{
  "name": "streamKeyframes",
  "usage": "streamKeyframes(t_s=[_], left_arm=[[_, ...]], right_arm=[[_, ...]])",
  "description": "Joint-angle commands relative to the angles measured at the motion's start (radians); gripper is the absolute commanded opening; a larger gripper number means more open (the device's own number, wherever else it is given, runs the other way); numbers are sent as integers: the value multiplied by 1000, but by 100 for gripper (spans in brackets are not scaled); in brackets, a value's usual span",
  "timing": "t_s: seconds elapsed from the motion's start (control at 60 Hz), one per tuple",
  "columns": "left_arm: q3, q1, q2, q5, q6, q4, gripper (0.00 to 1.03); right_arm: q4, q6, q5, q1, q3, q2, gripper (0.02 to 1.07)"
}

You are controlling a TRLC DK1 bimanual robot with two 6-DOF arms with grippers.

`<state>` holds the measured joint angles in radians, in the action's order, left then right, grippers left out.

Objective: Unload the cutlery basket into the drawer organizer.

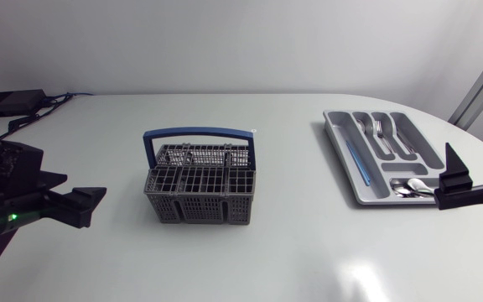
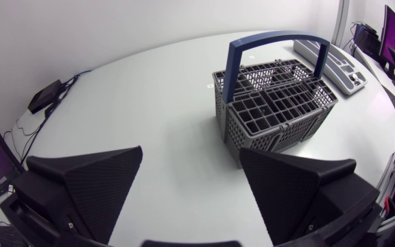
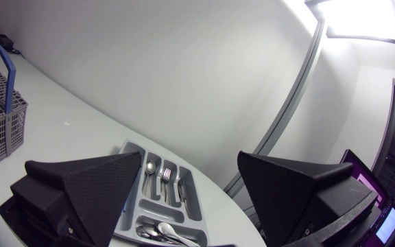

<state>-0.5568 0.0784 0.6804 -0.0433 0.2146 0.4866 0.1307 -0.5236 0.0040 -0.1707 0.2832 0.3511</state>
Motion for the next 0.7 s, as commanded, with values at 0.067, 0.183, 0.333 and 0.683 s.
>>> streamKeyframes(t_s=[0.067, 0.183, 0.333, 0.683], left_arm=[[55, -31, -25, 5, 31, -43, 99], [89, -46, -51, 5, 34, -80, 99], [140, -60, -91, 5, 31, -126, 99], [289, -86, -268, 12, -14, -261, 99]], right_arm=[[-24, 97, 8, 29, -64, -68, 103], [-42, 167, 6, 52, -100, -114, 103], [-63, 253, 3, 81, -144, -171, 103], [-115, 462, -2, 150, -251, -310, 103]])
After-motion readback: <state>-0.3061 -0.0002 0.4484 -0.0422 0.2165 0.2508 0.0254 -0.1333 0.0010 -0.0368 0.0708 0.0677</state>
